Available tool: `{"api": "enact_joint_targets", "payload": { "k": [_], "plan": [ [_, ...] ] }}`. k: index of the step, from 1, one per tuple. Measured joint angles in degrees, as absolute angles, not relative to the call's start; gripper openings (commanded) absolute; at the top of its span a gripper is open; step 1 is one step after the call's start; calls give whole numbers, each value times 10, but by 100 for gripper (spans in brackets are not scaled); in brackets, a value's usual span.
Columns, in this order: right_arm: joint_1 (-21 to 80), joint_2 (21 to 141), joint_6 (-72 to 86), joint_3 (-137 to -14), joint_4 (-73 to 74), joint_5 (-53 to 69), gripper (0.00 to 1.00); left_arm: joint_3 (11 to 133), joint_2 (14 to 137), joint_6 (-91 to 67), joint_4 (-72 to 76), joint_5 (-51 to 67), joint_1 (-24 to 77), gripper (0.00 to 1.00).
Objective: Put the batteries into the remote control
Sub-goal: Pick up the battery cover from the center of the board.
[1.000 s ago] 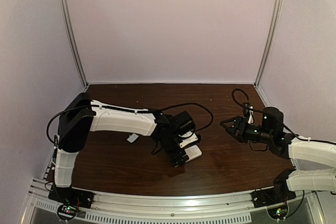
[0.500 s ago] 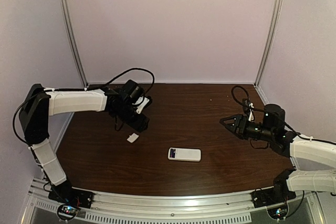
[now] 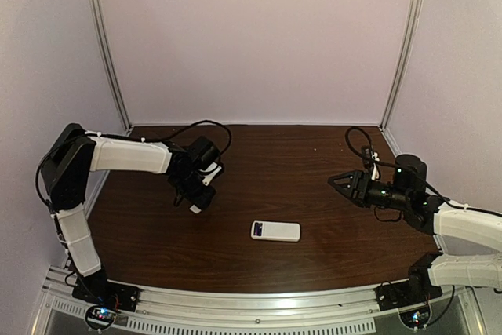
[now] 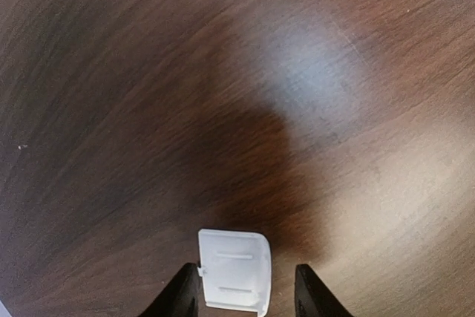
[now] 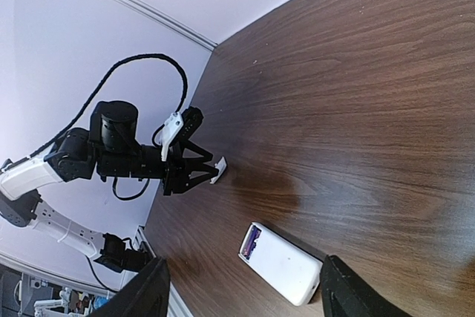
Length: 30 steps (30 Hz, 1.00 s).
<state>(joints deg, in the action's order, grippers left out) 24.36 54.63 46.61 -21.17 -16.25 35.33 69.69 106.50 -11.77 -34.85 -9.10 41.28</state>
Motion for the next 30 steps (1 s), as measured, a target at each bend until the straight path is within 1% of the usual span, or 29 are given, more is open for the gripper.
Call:
{"api": "enact_joint_targets", "payload": {
  "k": [10, 14, 18, 25, 30],
  "plan": [
    [244, 548, 466, -212, -164, 360, 70, 690, 1074, -117, -352, -91, 412, 30],
    [244, 557, 465, -212, -165, 362, 69, 685, 1083, -117, -357, -84, 411, 27],
    [244, 562, 464, -215, -165, 367, 69, 685, 1086, -117, -357, -72, 409, 20],
    [244, 563, 462, -223, -166, 375, 66, 686, 1087, -115, -357, -55, 408, 1],
    [244, 563, 453, -227, -165, 384, 65, 694, 1086, -111, -363, -20, 405, 0]
  ]
}}
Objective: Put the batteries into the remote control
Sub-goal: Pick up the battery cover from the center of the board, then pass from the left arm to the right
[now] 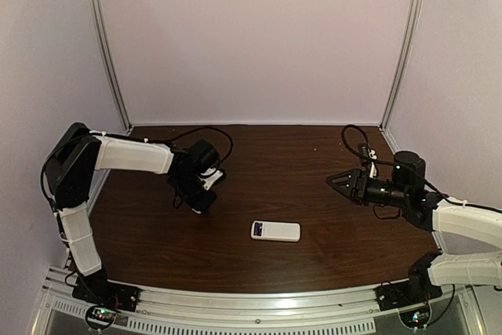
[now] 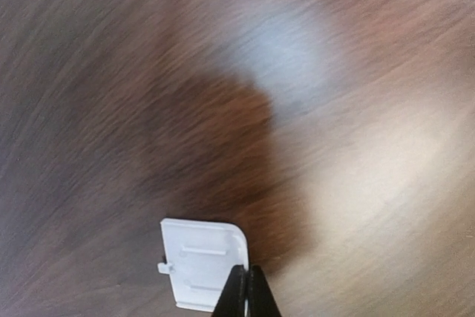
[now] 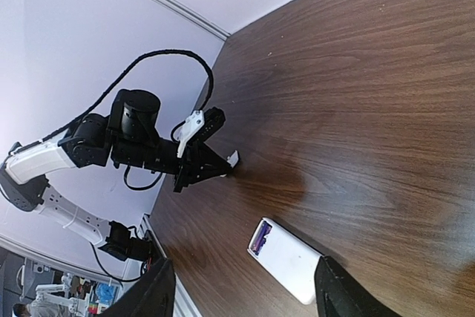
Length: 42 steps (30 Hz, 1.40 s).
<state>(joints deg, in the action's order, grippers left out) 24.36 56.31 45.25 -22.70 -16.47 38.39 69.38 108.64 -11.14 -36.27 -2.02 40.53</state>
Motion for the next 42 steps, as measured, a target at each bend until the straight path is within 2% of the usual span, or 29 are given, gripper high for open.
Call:
{"api": "enact_joint_targets", "payload": {
  "k": [4, 8, 14, 20, 30, 42],
  "plan": [
    [244, 568, 445, -239, -169, 401, 63, 701, 1061, -103, -360, 61, 404, 0],
    [244, 572, 437, -248, -184, 428, 63, 705, 977, -90, -339, 189, 403, 0],
    [253, 568, 433, -268, -228, 472, 59, 719, 861, -83, -242, 407, 410, 0],
    [298, 573, 416, -327, -266, 507, 56, 719, 829, -106, -154, 543, 448, 0],
    [402, 618, 374, -420, -303, 543, 48, 729, 827, -153, -39, 642, 523, 0],
    [501, 635, 284, -486, -275, 552, 47, 729, 827, -224, 78, 692, 534, 0]
  ]
}}
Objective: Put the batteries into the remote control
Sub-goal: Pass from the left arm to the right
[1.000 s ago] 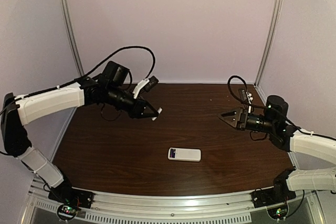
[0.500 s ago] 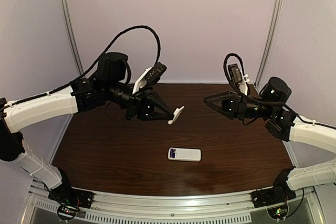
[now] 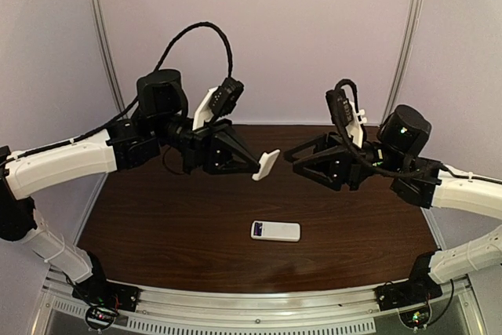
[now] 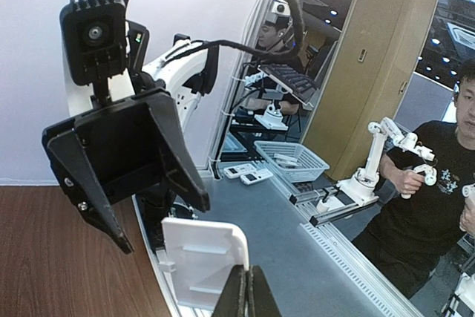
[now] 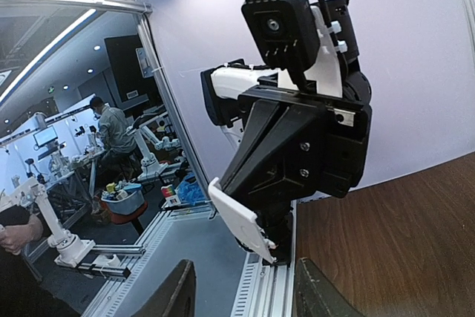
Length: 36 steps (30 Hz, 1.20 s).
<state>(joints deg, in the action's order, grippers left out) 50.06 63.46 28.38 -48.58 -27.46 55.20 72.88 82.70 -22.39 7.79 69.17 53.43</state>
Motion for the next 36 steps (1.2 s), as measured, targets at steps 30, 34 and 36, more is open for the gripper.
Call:
{"api": "enact_joint_targets", "payload": {
  "k": [30, 34, 36],
  "plan": [
    [564, 667, 204, -544, -239, 561, 0, 719, 868, -400, 309, 751, 548, 6],
    [567, 667, 205, -548, -237, 565, 0, 718, 870, -405, 318, 749, 547, 38],
    [568, 667, 209, -550, -238, 565, 0, 718, 872, -404, 314, 743, 547, 51]
  ]
}}
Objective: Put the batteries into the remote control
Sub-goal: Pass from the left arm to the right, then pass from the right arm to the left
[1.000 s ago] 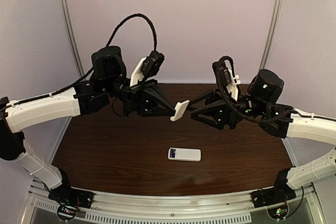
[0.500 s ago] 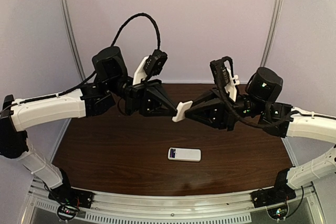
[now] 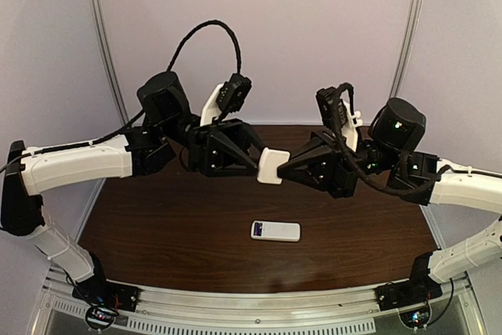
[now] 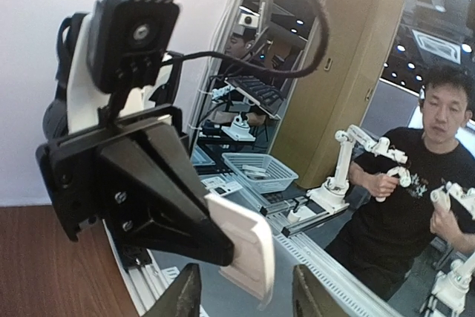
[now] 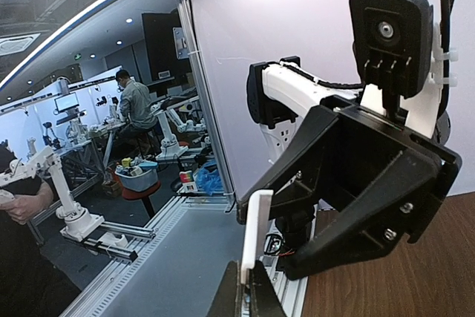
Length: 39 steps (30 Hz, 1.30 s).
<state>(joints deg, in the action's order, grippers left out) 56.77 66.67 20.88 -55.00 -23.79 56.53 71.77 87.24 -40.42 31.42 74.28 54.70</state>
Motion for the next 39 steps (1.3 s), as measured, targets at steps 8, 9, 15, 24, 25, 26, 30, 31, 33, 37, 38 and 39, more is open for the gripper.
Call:
{"api": "enact_joint_targets", "payload": {
  "k": [8, 9, 15, 24, 25, 26, 30, 31, 33, 37, 38, 39],
  "plan": [
    [567, 662, 215, -551, -189, 525, 0, 703, 809, -272, 149, 608, 493, 97],
    [564, 661, 216, -550, -183, 518, 0, 701, 788, -244, 119, 567, 487, 97],
    [525, 652, 270, -508, -168, 484, 0, 672, 689, -88, 29, 382, 487, 97],
    [478, 689, 402, -428, -215, 469, 0, 560, 671, 190, -48, 154, 578, 96],
    [478, 700, 416, -422, -225, 470, 0, 555, 677, 212, -51, 140, 588, 96],
    [478, 710, 428, -415, -235, 471, 0, 551, 687, 238, -57, 124, 600, 96],
    [478, 745, 475, -384, -282, 476, 0, 547, 715, 300, -63, 84, 626, 93],
    [478, 753, 486, -379, -291, 476, 0, 547, 721, 311, -63, 77, 629, 93],
    [479, 761, 501, -373, -307, 478, 0, 547, 731, 329, -63, 72, 633, 91],
    [479, 767, 524, -369, -344, 480, 0, 548, 747, 350, -63, 71, 633, 87],
    [479, 769, 528, -368, -354, 481, 0, 548, 752, 354, -63, 73, 633, 87],
    [479, 772, 533, -368, -363, 482, 0, 549, 759, 355, -64, 73, 633, 87]
  ]
}}
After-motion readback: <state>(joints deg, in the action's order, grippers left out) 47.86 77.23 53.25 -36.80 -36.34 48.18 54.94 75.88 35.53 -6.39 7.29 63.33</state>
